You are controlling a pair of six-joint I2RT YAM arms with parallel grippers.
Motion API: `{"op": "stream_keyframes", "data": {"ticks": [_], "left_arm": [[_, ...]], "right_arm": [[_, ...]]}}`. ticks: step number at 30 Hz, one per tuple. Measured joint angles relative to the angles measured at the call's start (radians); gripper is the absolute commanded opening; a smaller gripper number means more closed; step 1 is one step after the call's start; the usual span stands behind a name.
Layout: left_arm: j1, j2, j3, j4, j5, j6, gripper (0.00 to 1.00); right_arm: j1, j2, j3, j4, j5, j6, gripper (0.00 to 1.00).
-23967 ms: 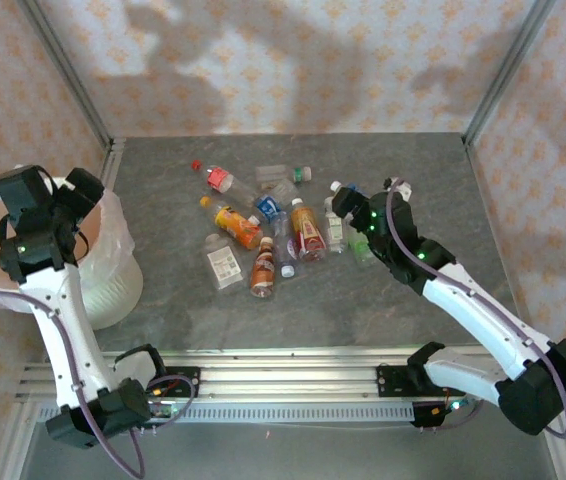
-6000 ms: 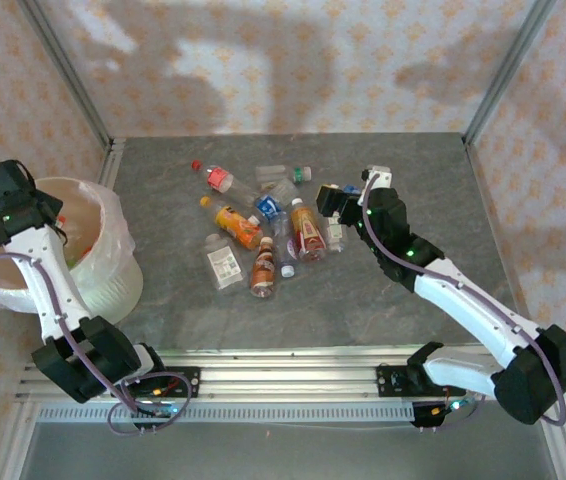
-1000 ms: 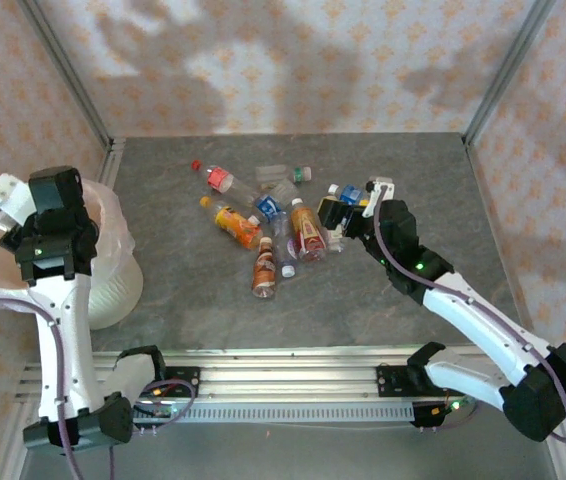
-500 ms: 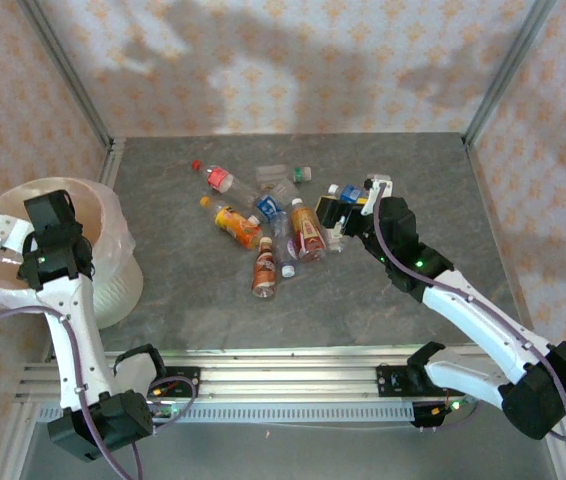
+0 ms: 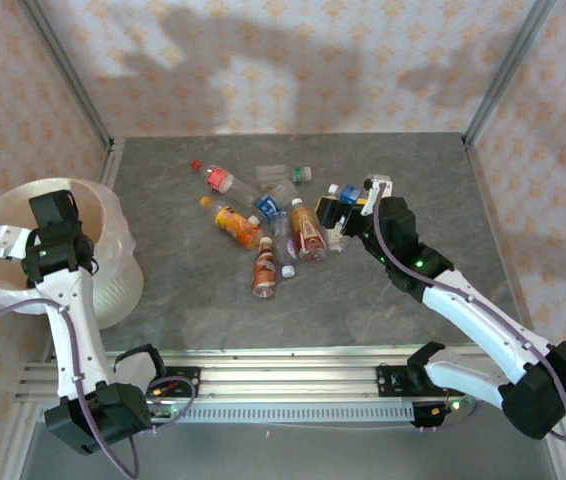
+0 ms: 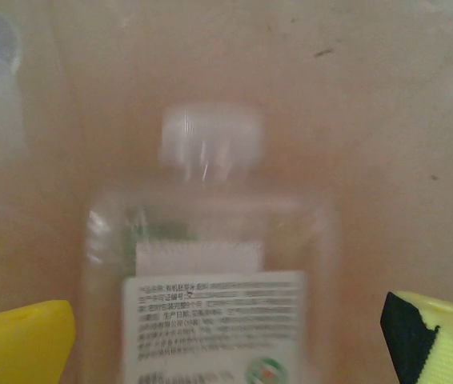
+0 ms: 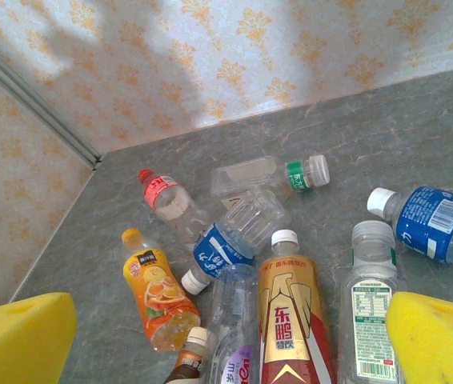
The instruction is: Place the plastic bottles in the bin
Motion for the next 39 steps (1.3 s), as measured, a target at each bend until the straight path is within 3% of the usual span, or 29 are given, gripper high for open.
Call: {"op": "stream_keyframes", "data": {"ticks": [11, 21, 25, 29, 39], "left_arm": [[0.0, 0.001, 0.035, -0.025, 0.013, -0.001, 1.0], [-0.031, -0.069, 0.156, 0.043, 0.349, 0.097, 0.99], [-0.172, -0.072, 0.203, 0.082, 0.445, 0.136, 1.0], [-0.349, -0.036, 0.253, 0.131, 0.496, 0.177, 1.0], [-0.722, 0.107, 0.33, 0.199, 0.496, 0.264, 1.0]], "right_arm": [[0.0, 0.005, 0.0, -0.001, 0.001, 0.0, 0.99], [-0.009, 0.047, 0.0, -0.098, 0.138, 0.083, 0.99], [-0.039, 0.089, 0.0, -0.132, 0.129, 0.089, 0.97], [-0.084, 0.166, 0.018, -0.173, 0.06, -0.004, 0.91], [-0.161, 0.428, 0.135, -0.295, -0.115, -0.156, 0.82]]}}
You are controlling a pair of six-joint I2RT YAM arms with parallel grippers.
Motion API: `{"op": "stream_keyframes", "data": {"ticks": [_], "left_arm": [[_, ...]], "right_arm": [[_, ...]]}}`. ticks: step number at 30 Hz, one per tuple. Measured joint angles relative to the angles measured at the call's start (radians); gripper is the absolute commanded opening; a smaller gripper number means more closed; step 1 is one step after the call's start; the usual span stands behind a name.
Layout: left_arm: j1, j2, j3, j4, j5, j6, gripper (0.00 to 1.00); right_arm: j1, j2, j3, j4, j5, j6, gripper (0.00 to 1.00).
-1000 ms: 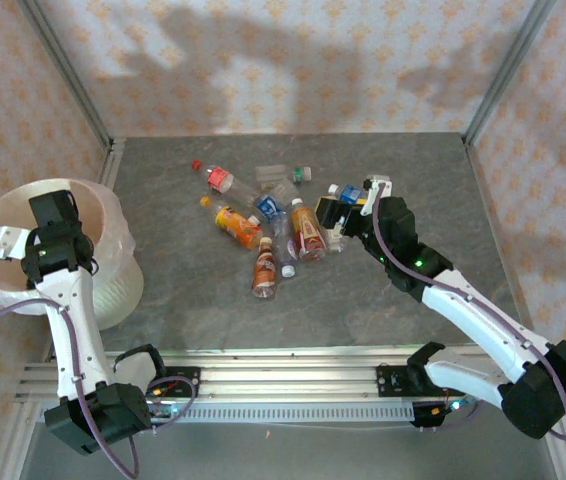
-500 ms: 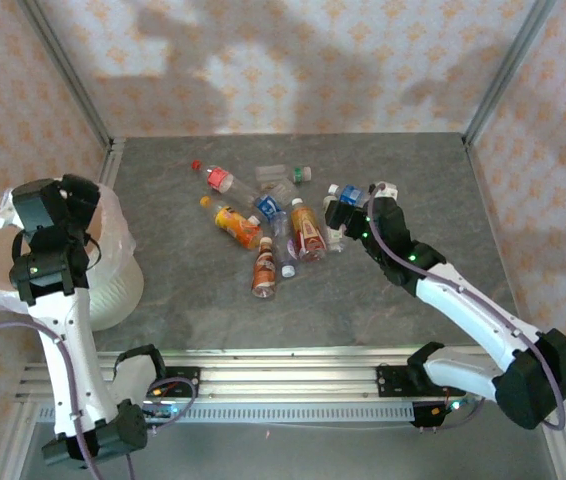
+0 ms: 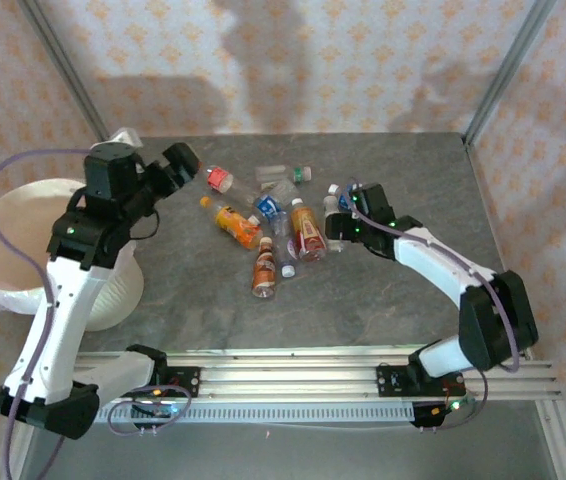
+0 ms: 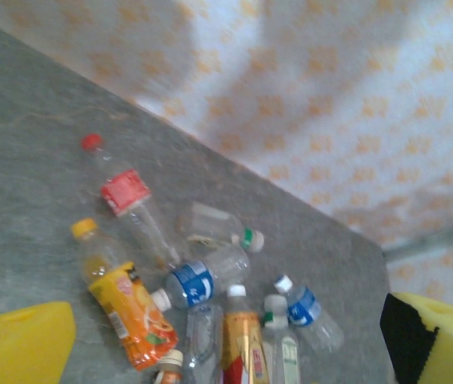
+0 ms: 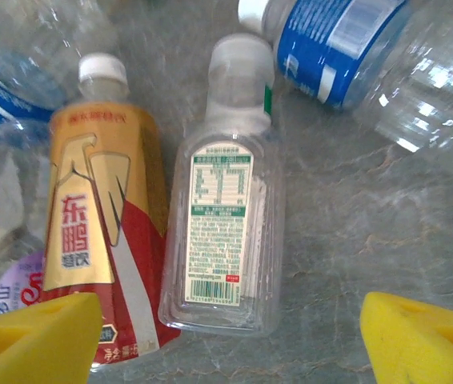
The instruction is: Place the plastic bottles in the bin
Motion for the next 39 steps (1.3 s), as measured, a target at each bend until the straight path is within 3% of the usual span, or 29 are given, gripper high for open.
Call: {"op": "stream_keyframes", "data": {"ticks": [6, 13, 26, 35, 39], "left_arm": [[-0.119, 0.063, 0.0, 0.023, -0.002, 0.045, 1.0], [-0.125, 0.086, -0.042, 0.03, -0.008, 0.044, 1.0], [-0.125, 0.075, -0.094, 0.037, -0.026, 0.014, 1.0], [-0.125, 0.082, -0.095, 0.03, -0.026, 0.003, 1.0], [-0.125, 0.097, -0.095, 0.029, -0.026, -0.001, 1.0]], "right_arm": [[-0.003, 0.118, 0.046, -0.036, -0.061, -0.029, 0.79], [-0.003, 0.179, 0.081, -0.039, -0.057, -0.034, 0.73], [-0.004, 0.259, 0.132, -0.05, -0.053, -0.053, 0.78], [-0.004, 0.274, 0.13, 0.0, -0.043, -0.055, 0.59], [-0.003, 0.259, 0.113, 0.016, -0.036, -0.063, 0.56]]}}
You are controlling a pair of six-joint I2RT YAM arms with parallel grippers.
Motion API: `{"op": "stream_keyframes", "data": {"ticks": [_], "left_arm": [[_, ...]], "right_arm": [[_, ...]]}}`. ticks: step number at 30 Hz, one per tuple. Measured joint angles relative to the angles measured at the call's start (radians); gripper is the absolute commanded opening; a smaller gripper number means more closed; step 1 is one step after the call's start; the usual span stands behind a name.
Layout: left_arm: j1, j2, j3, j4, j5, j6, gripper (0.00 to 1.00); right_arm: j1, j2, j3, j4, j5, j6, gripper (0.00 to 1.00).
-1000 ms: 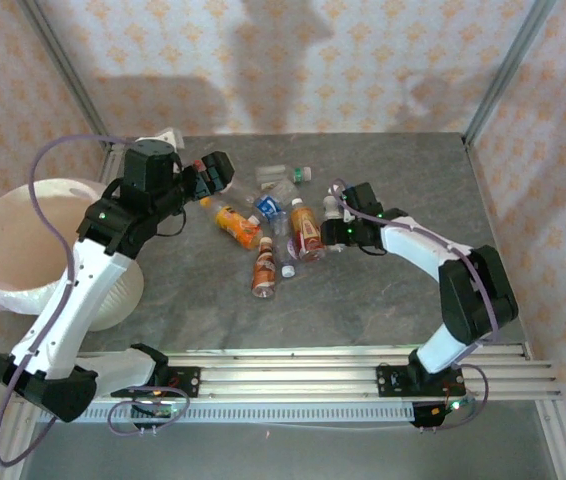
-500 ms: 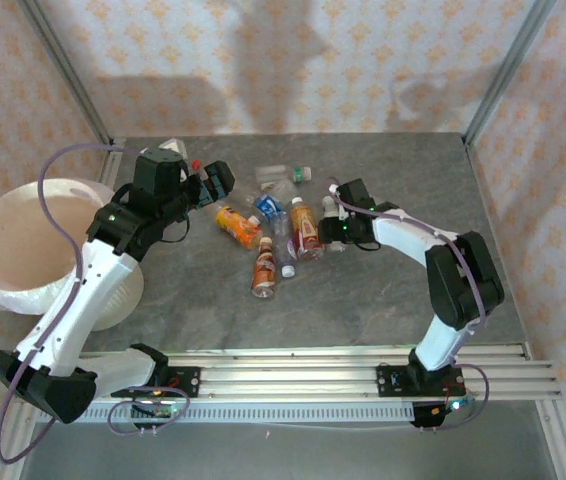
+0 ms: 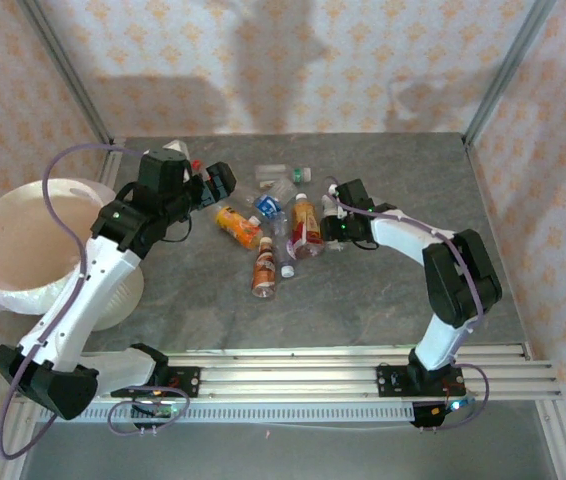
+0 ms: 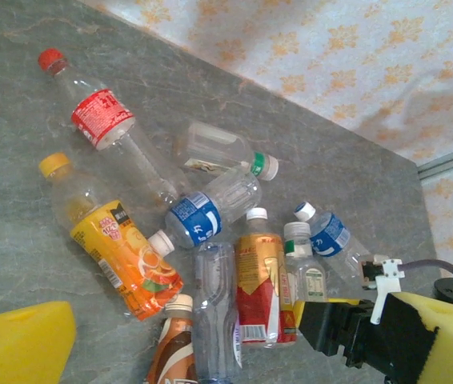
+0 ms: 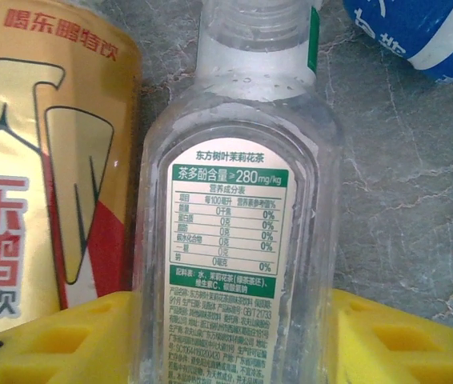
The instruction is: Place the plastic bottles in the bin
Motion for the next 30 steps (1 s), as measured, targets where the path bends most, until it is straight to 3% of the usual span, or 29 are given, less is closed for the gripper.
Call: {"op": "stream_keyframes", "data": {"ticks": [10, 16, 23, 30], "left_arm": [[0.0, 0.012, 0.0, -0.006, 0.0, 0.0, 1.0], [0.0, 0.025, -0.001, 0.0, 0.025, -0.006, 1.0], [-0.011, 0.087, -0.096, 0.176, 0.228, -0.064, 1.0], [-0.096, 0.185, -0.116, 0.365, 0.394, -0.097, 1.0]], "right_arm": [[0.0, -0.13, -0.078, -0.022, 0.031, -0.003, 0.55], [0.0, -0.287, -0.184, -0.023, -0.008, 0.005, 0.53], [0.005, -0.54, -0.245, 0.092, -0.181, 0.002, 0.52], [0.07, -0.587, -0.246, 0.212, -0.323, 0.048, 0.52]]}}
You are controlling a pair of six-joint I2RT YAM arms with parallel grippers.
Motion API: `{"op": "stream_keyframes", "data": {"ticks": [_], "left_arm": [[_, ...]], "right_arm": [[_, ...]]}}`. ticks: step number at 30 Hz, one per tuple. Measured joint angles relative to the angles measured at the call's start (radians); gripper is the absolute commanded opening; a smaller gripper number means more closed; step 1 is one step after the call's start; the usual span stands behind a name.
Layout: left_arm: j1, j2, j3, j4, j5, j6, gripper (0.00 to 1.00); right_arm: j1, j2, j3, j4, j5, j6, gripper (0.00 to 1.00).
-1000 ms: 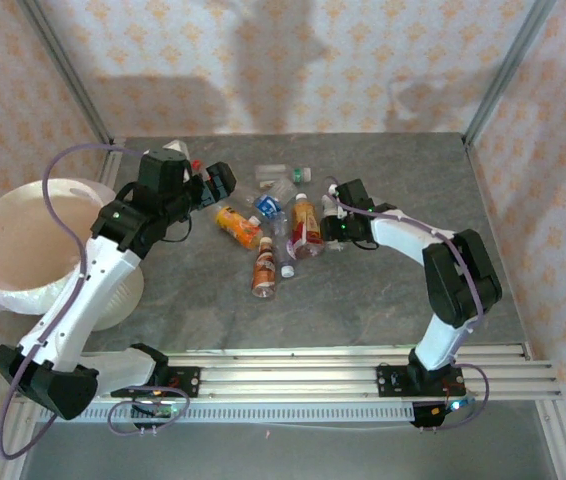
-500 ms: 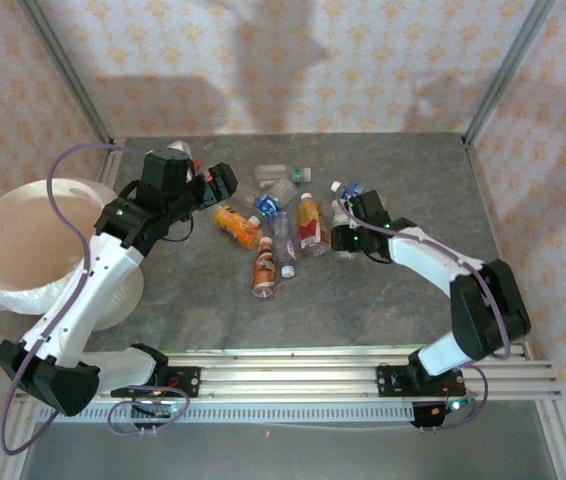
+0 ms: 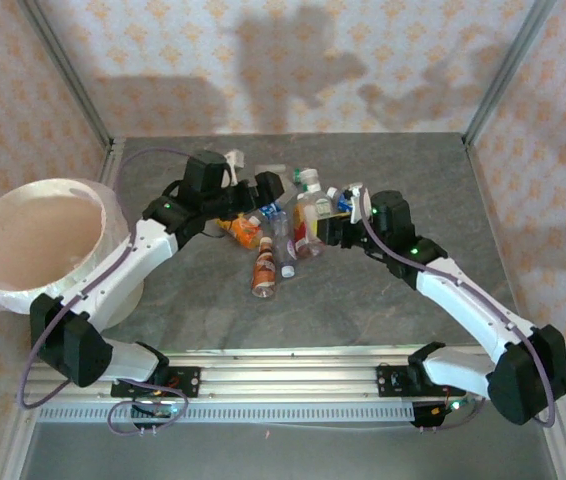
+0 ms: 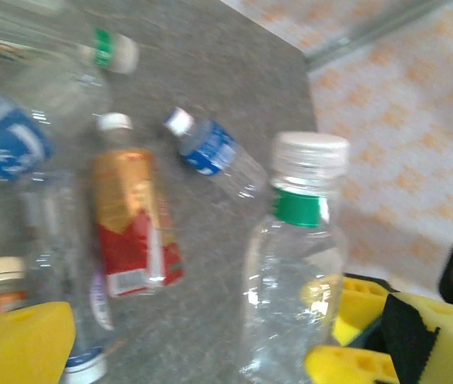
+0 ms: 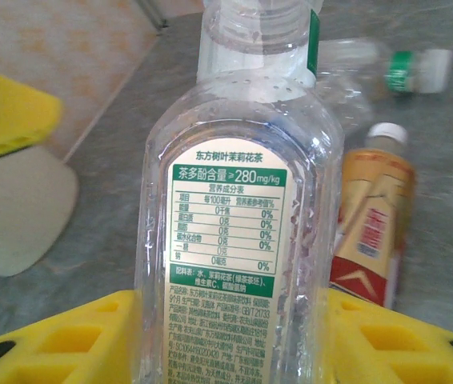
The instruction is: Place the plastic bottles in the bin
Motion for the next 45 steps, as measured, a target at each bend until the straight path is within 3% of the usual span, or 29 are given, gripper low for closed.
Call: {"op": "stream_keyframes", "data": {"ticks": [13, 22, 25, 33, 38, 39, 40, 45], "left_arm": [[-0.068, 0.066, 0.034, 0.066, 0.03, -0.006, 0.98], [-0.081, 0.082, 0.053, 0.052, 0.057, 0.024, 0.68], [-0.081, 0.082, 0.066, 0.037, 0.059, 0.04, 0.64], [-0.081, 0.082, 0.068, 0.021, 0.049, 0.044, 0.59], [-0.081, 0.082, 0.068, 0.022, 0.022, 0.045, 0.59], [-0.081, 0.082, 0.068, 0.022, 0.011, 0.045, 0.59], [-0.081, 0.081, 0.068, 0.022, 0.003, 0.045, 0.59], [-0.081, 0.057, 0.066, 0.013, -0.056, 0.045, 0.6]], "right_arm": [[0.092, 0.022, 0.068, 0.117, -0.081, 0.048, 0.52], [0.107, 0.042, 0.084, 0.129, -0.083, 0.051, 0.53], [0.107, 0.054, 0.097, 0.128, -0.084, 0.051, 0.54], [0.107, 0.067, 0.109, 0.106, -0.091, 0.048, 0.69], [0.107, 0.068, 0.117, 0.098, -0.103, 0.047, 0.85], [0.107, 0.068, 0.117, 0.097, -0.105, 0.047, 0.96], [0.107, 0.068, 0.117, 0.096, -0.105, 0.045, 0.99], [0.107, 0.063, 0.117, 0.093, -0.095, 0.047, 0.99]]}}
